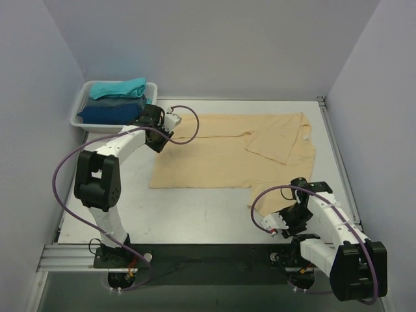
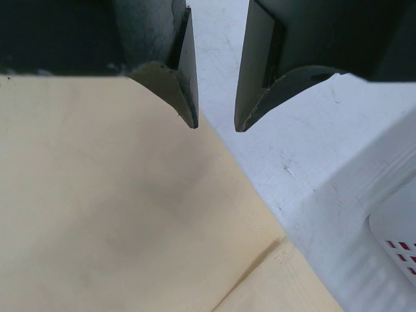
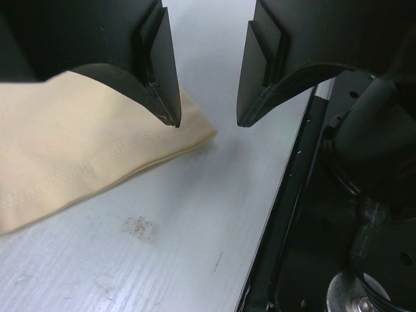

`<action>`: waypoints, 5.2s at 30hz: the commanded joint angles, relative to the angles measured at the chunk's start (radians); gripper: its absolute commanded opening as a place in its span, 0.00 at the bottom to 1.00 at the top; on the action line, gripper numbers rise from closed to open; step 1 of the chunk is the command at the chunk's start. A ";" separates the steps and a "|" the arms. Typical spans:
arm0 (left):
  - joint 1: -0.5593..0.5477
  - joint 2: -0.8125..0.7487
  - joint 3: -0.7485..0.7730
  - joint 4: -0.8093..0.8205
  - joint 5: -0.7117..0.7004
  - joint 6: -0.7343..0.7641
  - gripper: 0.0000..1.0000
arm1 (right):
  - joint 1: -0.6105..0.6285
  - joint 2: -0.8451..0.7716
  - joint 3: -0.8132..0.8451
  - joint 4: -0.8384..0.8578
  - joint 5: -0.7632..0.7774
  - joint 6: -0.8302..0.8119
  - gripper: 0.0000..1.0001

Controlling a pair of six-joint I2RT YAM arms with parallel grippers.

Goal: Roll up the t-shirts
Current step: Fold the T-shirt at the center of the board.

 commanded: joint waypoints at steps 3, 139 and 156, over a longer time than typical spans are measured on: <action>0.035 0.023 0.078 0.017 0.004 0.003 0.39 | -0.009 0.035 -0.016 -0.106 0.063 -0.318 0.39; 0.158 0.123 0.242 -0.427 0.237 -0.138 0.00 | -0.223 0.173 0.693 0.441 0.227 1.294 0.00; 0.155 0.311 0.585 -0.447 0.177 -0.158 0.00 | -0.229 0.502 0.923 0.612 0.214 1.253 0.00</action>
